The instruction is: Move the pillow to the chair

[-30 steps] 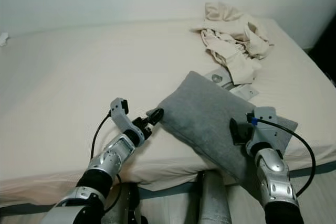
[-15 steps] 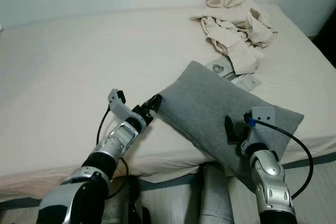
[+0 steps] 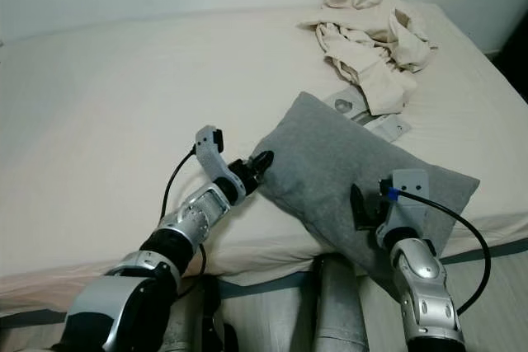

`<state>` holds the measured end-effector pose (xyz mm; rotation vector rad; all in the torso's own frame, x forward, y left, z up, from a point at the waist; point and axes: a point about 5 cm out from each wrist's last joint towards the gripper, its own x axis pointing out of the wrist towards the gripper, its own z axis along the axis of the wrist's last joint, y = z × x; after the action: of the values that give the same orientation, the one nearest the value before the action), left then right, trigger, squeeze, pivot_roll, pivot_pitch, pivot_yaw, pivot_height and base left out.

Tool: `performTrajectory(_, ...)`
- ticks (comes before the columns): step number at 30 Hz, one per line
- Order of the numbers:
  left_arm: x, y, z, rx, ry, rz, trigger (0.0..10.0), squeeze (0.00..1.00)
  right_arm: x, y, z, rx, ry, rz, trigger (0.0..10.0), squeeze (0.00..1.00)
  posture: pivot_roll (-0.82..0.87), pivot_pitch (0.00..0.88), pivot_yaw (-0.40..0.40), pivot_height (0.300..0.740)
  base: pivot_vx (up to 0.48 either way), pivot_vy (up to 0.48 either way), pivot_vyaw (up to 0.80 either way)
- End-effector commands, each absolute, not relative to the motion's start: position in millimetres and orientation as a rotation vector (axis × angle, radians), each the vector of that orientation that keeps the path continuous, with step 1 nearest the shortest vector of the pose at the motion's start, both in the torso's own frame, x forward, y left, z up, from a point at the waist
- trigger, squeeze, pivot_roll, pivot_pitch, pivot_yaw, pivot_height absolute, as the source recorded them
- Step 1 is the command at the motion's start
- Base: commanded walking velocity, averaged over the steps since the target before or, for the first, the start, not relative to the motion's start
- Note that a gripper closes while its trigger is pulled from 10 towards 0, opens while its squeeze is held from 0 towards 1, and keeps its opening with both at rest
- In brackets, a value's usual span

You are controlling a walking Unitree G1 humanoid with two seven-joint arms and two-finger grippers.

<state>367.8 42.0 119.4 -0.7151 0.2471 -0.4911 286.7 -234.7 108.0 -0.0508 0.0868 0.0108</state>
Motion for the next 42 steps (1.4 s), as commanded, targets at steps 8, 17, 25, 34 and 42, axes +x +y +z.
performTrajectory(8, 354.7, 2.9, 112.9, -0.758, 0.334, -0.520, 0.0, 0.00, 284.2, -224.8, 93.0, -0.039, 0.162, 0.040, 10.0, 0.00, -0.08, 0.321, 0.074, 0.593, 0.000, 0.000, 0.00)
performTrajectory(17, 379.2, 105.4, 111.8, -0.589, 0.224, -0.206, 0.0, 0.00, 295.3, -222.6, 91.2, -0.041, 0.163, 0.047, 10.0, 0.00, -0.04, 0.249, 0.045, 0.593, 0.000, 0.000, 0.00)
performTrajectory(25, 374.8, 185.3, 108.3, -0.457, 0.183, -0.023, 0.0, 0.00, 304.8, -215.7, 91.8, -0.041, 0.158, 0.077, 10.0, 0.00, -0.01, 0.208, 0.000, 0.593, 0.000, 0.000, 0.00)
performTrajectory(34, 323.0, 298.7, 98.2, -0.310, 0.107, 0.327, 0.0, 0.00, 322.1, -213.6, 108.1, -0.023, 0.084, 0.083, 10.0, 0.00, 0.02, 0.206, -0.029, 0.593, 0.000, 0.000, 0.00)
performTrajectory(42, 291.8, 330.0, 89.8, -0.264, 0.149, 0.450, 0.0, 0.00, 324.9, -249.1, 113.4, 0.087, 0.080, -0.069, 10.0, 0.00, 0.02, 0.212, -0.025, 0.593, 0.000, 0.000, 0.00)
